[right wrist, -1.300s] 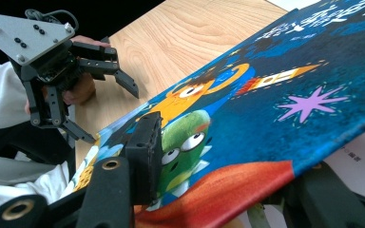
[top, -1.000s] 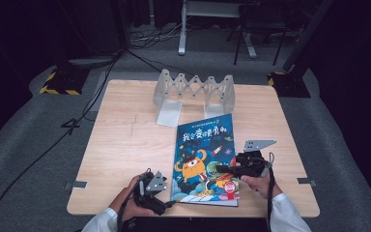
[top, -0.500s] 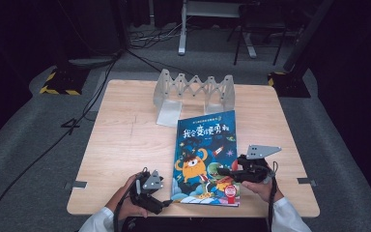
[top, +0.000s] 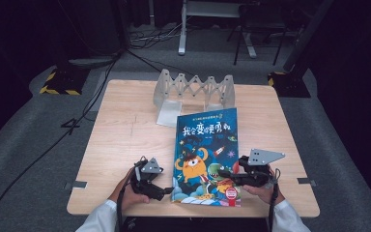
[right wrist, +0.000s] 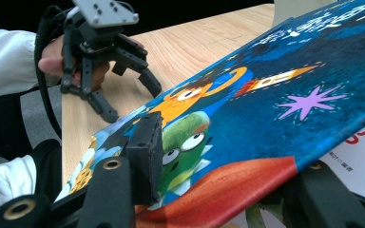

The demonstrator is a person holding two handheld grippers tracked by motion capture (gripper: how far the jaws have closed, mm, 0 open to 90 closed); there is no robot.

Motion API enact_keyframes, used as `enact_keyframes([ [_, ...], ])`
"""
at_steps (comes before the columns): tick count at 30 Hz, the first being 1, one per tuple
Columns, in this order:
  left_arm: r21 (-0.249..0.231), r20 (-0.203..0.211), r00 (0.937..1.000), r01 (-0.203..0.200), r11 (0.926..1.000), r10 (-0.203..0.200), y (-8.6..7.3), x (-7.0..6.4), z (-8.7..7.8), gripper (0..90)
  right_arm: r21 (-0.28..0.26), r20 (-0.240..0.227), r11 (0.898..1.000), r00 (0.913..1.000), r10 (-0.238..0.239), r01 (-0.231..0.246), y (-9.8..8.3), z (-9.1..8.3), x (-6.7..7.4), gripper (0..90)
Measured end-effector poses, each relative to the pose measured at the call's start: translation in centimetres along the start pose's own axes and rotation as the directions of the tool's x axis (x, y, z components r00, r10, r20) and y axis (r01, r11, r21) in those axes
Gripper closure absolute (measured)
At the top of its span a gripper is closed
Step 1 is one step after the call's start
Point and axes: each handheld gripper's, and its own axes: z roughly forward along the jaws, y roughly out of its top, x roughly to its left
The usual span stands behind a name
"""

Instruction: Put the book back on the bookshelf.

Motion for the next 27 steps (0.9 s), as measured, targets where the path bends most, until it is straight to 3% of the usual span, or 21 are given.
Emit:
enact_keyframes([
  [3,-0.007,0.011,0.9999,0.008,0.9999,-0.008,0.7,0.1,0.3,16.2,-0.006,0.001,1.000,1.0000,-0.009,0.009,-0.1,-0.1,0.0,53.5],
  [9,-0.021,0.043,0.9988,-0.022,0.9995,0.023,1.8,-0.2,1.0,15.0,-0.019,0.006,0.999,0.9992,-0.040,0.040,-0.1,-0.2,0.2,53.4],
  [13,-0.041,0.093,0.9956,-0.006,0.9991,0.010,2.5,0.1,1.5,13.4,-0.027,0.010,0.997,0.9977,-0.067,0.067,-0.1,-0.4,0.5,53.5],
  [20,-0.070,0.123,0.9924,0.005,0.9976,0.004,3.4,0.1,2.0,10.2,-0.035,0.012,0.995,0.9959,-0.089,0.090,0.0,-0.5,0.8,53.5],
  [23,-0.093,0.155,0.9878,0.030,0.9952,-0.016,3.7,0.5,2.3,8.3,-0.041,0.016,0.993,0.9940,-0.108,0.109,0.0,-0.5,1.0,53.5],
  [27,-0.085,0.177,0.9838,0.046,0.9954,-0.030,4.0,1.0,2.8,1.7,-0.042,0.019,0.992,0.9927,-0.119,0.120,0.1,-0.6,1.1,53.5],
])
